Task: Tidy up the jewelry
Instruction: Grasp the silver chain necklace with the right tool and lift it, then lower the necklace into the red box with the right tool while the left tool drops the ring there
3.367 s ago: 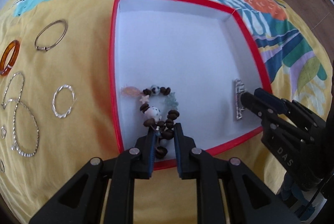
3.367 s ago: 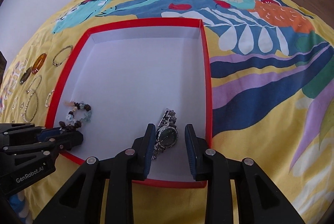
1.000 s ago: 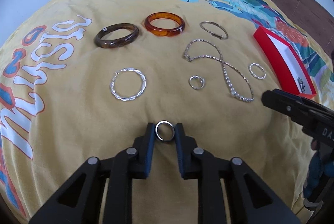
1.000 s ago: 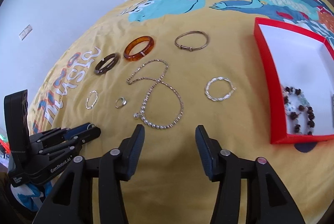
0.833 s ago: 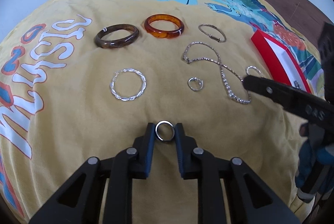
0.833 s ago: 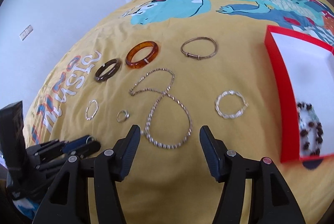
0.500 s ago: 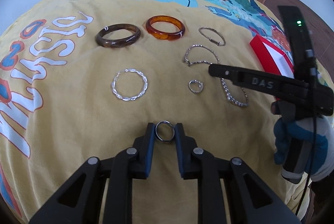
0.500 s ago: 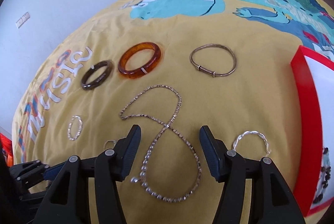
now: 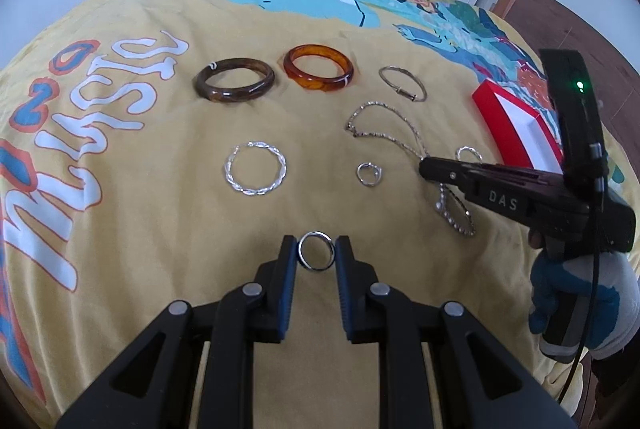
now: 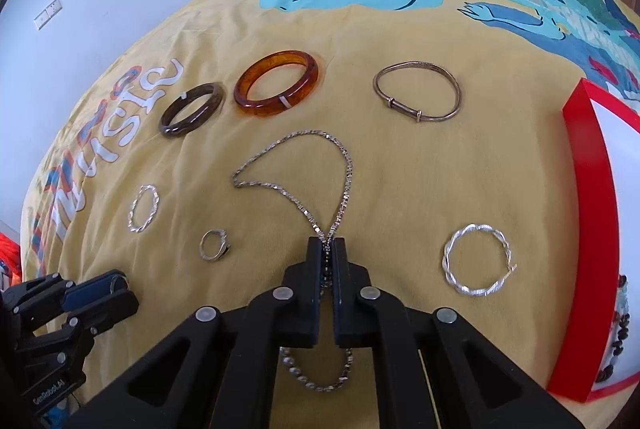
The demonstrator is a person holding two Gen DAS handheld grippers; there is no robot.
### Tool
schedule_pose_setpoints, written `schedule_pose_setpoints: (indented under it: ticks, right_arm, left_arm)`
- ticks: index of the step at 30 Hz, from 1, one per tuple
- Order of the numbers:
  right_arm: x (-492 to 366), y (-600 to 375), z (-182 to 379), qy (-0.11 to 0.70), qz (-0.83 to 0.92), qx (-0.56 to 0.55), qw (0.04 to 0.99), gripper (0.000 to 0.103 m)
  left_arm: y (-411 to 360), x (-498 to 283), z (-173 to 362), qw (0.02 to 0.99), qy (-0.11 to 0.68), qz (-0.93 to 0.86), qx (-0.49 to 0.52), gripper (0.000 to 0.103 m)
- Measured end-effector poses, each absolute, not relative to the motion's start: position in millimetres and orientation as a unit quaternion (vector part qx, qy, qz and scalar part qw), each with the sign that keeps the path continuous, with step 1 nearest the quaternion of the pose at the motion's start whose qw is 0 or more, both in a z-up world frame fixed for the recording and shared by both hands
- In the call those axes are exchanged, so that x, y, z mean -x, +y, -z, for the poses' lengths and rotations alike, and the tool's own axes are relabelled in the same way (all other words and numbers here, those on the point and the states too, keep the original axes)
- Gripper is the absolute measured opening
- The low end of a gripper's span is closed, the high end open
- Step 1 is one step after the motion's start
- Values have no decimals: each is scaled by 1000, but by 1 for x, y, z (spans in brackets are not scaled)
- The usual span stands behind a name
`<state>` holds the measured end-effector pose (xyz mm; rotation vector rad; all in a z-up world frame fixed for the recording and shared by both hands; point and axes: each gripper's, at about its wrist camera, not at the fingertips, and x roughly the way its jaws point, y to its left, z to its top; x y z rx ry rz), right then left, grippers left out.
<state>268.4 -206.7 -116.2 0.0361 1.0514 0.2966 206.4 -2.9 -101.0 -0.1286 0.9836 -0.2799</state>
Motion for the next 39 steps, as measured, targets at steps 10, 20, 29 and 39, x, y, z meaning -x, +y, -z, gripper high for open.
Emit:
schedule_pose_setpoints:
  ticks: [10, 20, 29, 39]
  right_arm:
    - [-217, -213, 65, 462, -149, -53, 872, 3]
    - [-166, -227, -5, 411, -138, -56, 900, 3]
    - [-119, -254, -61, 358, -122, -65, 923, 3]
    - [-103, -331, -105, 316, -71, -72, 943, 3]
  left_arm:
    - [0, -182, 66, 881, 450, 131, 63, 18]
    - [-11, -146, 25, 894, 420, 148, 55, 18]
    - [-36, -112, -8, 898, 398, 183, 44, 18]
    - [-105, -127, -27, 890, 391, 233, 14, 18]
